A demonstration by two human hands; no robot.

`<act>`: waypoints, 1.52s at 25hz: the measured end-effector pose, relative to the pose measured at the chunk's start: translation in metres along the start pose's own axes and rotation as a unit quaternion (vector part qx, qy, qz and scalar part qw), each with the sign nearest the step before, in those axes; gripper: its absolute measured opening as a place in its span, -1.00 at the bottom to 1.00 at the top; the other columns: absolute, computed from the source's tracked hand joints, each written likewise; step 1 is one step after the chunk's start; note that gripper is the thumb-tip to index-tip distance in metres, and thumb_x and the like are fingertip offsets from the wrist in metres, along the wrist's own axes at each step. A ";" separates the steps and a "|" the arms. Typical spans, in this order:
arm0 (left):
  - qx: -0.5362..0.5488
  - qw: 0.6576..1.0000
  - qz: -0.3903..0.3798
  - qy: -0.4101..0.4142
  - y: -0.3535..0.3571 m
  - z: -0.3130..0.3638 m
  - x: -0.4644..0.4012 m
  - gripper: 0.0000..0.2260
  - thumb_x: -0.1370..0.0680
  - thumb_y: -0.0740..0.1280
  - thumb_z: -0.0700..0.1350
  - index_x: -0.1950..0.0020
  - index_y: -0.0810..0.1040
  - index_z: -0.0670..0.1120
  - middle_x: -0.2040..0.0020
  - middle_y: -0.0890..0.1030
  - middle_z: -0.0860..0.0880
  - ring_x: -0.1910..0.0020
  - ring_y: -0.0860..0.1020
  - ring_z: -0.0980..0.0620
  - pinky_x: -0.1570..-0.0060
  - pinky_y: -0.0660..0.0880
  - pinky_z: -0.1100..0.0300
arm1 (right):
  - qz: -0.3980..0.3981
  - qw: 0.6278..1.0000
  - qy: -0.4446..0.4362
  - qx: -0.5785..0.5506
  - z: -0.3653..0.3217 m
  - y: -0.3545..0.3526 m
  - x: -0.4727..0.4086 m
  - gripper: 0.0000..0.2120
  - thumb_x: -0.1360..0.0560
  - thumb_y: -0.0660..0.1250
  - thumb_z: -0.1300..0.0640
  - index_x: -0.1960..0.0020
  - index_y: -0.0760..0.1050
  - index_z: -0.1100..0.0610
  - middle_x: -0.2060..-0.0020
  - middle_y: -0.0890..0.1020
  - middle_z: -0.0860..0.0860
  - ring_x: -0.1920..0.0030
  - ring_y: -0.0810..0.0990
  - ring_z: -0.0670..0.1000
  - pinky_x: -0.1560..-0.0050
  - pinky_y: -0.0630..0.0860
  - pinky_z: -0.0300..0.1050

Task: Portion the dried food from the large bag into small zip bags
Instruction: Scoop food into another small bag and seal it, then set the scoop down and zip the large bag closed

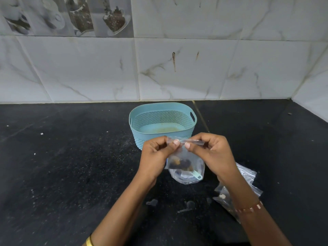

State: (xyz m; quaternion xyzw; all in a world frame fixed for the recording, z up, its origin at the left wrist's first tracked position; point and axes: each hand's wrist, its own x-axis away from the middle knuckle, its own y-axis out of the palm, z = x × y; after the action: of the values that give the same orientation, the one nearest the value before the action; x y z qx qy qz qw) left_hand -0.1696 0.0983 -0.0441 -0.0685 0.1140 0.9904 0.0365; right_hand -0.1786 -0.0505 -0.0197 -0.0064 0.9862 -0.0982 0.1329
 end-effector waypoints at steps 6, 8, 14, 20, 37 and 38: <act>-0.030 0.996 -0.085 -0.023 0.039 -0.008 -0.003 -0.75 -0.52 0.27 -0.20 0.28 0.68 -0.05 0.33 0.69 0.03 0.29 0.63 0.05 0.20 0.55 0.17 | 0.065 0.997 0.013 0.044 0.001 -0.047 0.017 -0.90 -0.40 0.39 0.33 0.26 0.62 0.18 0.36 0.67 0.09 0.28 0.62 0.06 0.21 0.56 -0.10; -0.042 0.994 -0.098 -0.022 0.055 -0.014 -0.001 -0.72 -0.53 0.27 -0.24 0.32 0.67 -0.03 0.41 0.66 0.08 0.34 0.59 0.13 0.20 0.52 0.20 | 0.074 0.995 0.030 0.054 0.003 -0.059 0.029 -0.88 -0.40 0.38 0.35 0.27 0.61 0.20 0.44 0.65 0.01 0.38 0.59 -0.12 0.33 0.49 -0.32; -0.059 0.983 -0.152 -0.089 0.087 -0.045 0.006 -0.74 -0.55 0.28 -0.12 0.27 0.55 -0.23 0.43 0.51 -0.07 0.40 0.44 -0.01 0.30 0.40 0.16 | 0.147 0.977 0.133 0.082 0.029 -0.083 0.058 -0.90 -0.43 0.37 0.28 0.26 0.59 0.24 0.59 0.52 -0.06 0.58 0.41 -0.18 0.54 0.35 -0.35; -0.168 0.949 -0.225 -0.143 0.099 -0.071 0.031 -0.59 -0.42 0.29 -0.33 -0.05 0.43 0.17 0.13 0.63 0.07 0.14 0.61 0.11 0.09 0.55 0.26 | 0.206 0.949 0.224 0.081 0.069 -0.086 0.079 -0.87 -0.43 0.36 0.28 0.29 0.57 0.29 0.48 0.59 0.18 0.50 0.49 -0.03 0.49 0.43 -0.23; -0.264 0.934 -0.228 -0.070 0.120 -0.076 0.004 -0.46 -0.45 0.25 -0.34 -0.37 0.28 0.02 0.13 0.55 0.14 0.17 0.54 0.19 0.15 0.47 0.42 | 0.232 0.939 0.229 0.107 0.078 -0.102 0.053 -0.92 -0.40 0.38 0.33 0.25 0.56 0.22 0.41 0.59 0.10 0.50 0.48 -0.07 0.56 0.40 -0.32; -0.262 0.936 -0.222 -0.074 0.118 -0.075 0.002 -0.45 -0.46 0.26 -0.34 -0.39 0.26 0.01 0.17 0.51 0.17 0.20 0.52 0.19 0.12 0.48 0.36 | 0.220 0.941 0.227 0.119 0.076 -0.101 0.053 -0.90 -0.39 0.39 0.33 0.27 0.56 0.19 0.43 0.59 0.07 0.50 0.48 -0.12 0.55 0.39 -0.35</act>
State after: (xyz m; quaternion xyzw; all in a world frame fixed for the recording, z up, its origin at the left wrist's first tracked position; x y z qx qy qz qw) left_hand -0.1727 -0.0336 -0.0905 -0.0259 -0.1703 0.9543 0.2444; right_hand -0.2107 -0.1662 -0.0852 0.2489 0.9481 -0.1823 -0.0768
